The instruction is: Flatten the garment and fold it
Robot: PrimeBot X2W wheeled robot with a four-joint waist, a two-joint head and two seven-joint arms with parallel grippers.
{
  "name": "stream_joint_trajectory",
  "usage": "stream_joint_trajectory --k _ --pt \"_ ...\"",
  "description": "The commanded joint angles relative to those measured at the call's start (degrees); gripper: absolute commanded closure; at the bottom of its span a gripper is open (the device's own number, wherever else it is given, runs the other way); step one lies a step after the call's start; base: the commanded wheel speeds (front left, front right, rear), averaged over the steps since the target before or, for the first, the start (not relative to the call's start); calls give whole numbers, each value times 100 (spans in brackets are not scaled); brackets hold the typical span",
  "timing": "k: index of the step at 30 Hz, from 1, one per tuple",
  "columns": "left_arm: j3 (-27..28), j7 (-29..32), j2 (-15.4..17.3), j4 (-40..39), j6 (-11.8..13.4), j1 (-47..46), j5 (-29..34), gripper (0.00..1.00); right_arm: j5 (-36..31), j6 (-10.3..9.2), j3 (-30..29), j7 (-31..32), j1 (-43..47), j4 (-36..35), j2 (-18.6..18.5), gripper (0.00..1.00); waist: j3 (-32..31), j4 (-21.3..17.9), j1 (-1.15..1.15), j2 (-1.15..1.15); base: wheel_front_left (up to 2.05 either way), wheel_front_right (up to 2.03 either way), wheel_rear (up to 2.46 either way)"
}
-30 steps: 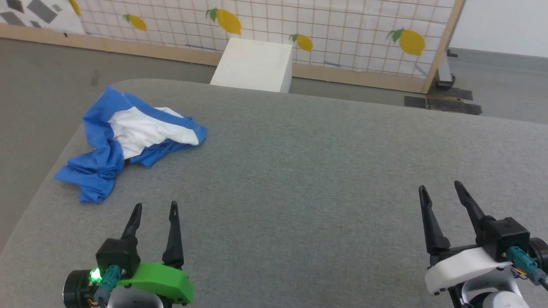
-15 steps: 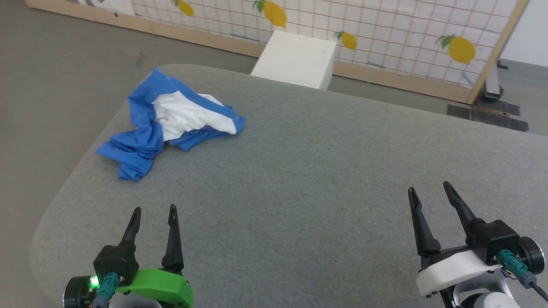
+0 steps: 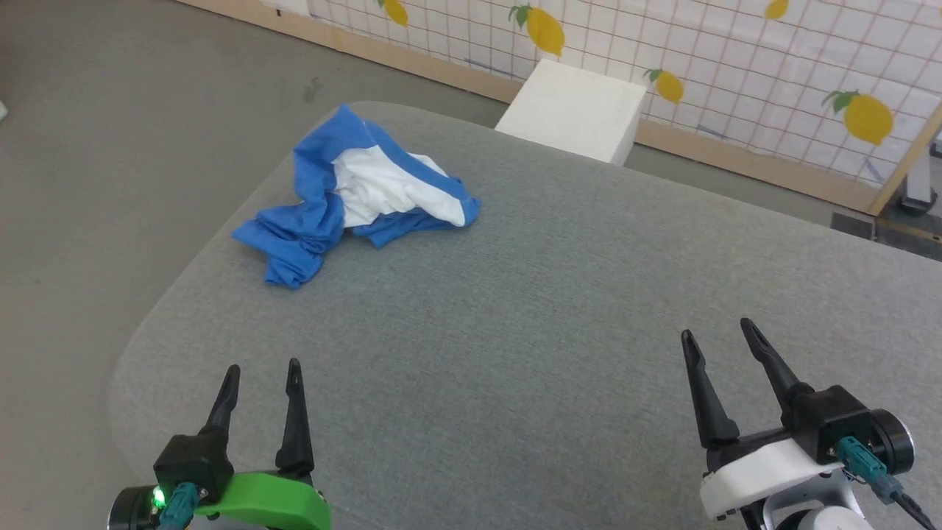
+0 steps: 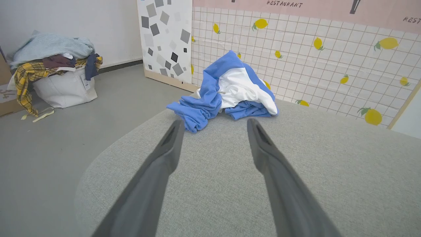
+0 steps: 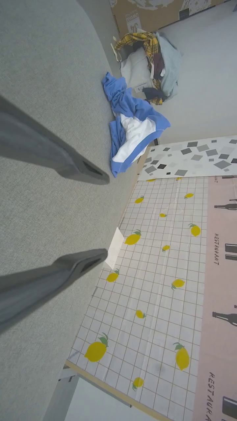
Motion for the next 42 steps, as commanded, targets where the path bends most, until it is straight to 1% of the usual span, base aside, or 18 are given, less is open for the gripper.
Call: stream_joint_trajectory --k 1,14,30,42 --pt "-15 -108 -22 -40 39 100 -51 0 64 -7 31 -86 -3 29 4 0 -25 143 0 0 0 0 0" --pt "-46 -261 -25 -61 42 179 -188 0 65 -9 19 -239 0 50 4 0 5 520 0 0 0 0 0" --pt "-44 -449 -29 -23 -19 280 -277 0 105 -10 85 -425 28 88 6 0 2 962 0 0 0 0 0" --pt "13 -574 -32 0 -94 323 -332 0 163 -11 110 -550 43 106 6 0 -2 1223 0 0 0 0 0"
